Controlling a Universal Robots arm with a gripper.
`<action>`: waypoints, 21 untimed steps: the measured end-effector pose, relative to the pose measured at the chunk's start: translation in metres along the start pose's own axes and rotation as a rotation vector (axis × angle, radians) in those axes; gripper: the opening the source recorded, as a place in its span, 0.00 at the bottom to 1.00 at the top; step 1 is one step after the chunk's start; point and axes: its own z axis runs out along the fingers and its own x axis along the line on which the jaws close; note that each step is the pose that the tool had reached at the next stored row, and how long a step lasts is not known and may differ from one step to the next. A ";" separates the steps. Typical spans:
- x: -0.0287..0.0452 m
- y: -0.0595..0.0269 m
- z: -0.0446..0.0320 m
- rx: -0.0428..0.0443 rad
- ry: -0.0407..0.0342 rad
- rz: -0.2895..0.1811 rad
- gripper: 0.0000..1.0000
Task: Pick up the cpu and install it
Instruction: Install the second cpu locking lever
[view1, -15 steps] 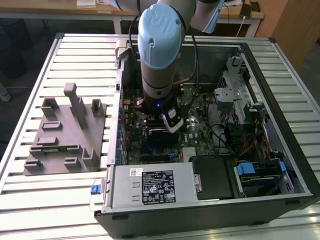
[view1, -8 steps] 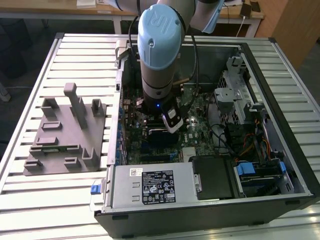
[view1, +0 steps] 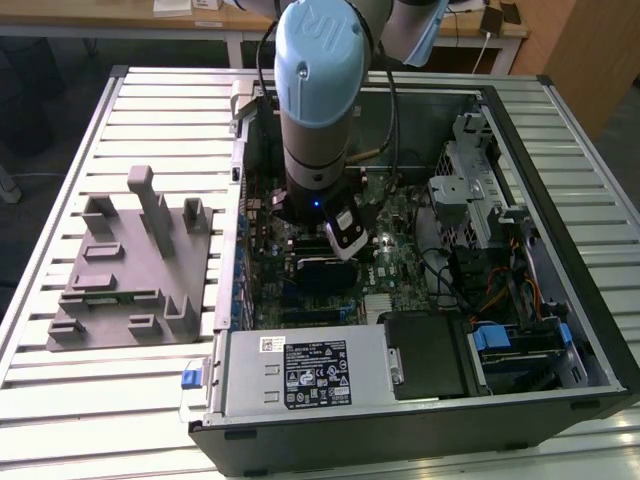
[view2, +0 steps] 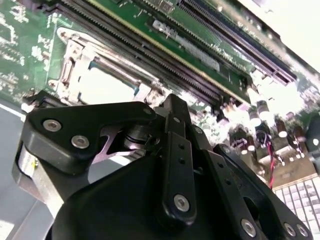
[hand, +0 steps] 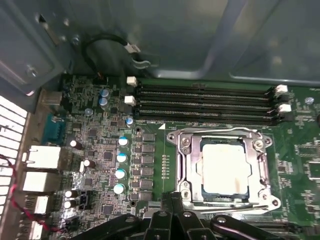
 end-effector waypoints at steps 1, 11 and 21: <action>-0.0001 0.0009 -0.0026 0.0000 0.0000 0.000 0.11; -0.0012 0.0107 -0.0317 0.0044 -0.0032 -0.001 0.11; -0.0017 0.0148 -0.0418 0.0541 -0.0062 0.002 0.11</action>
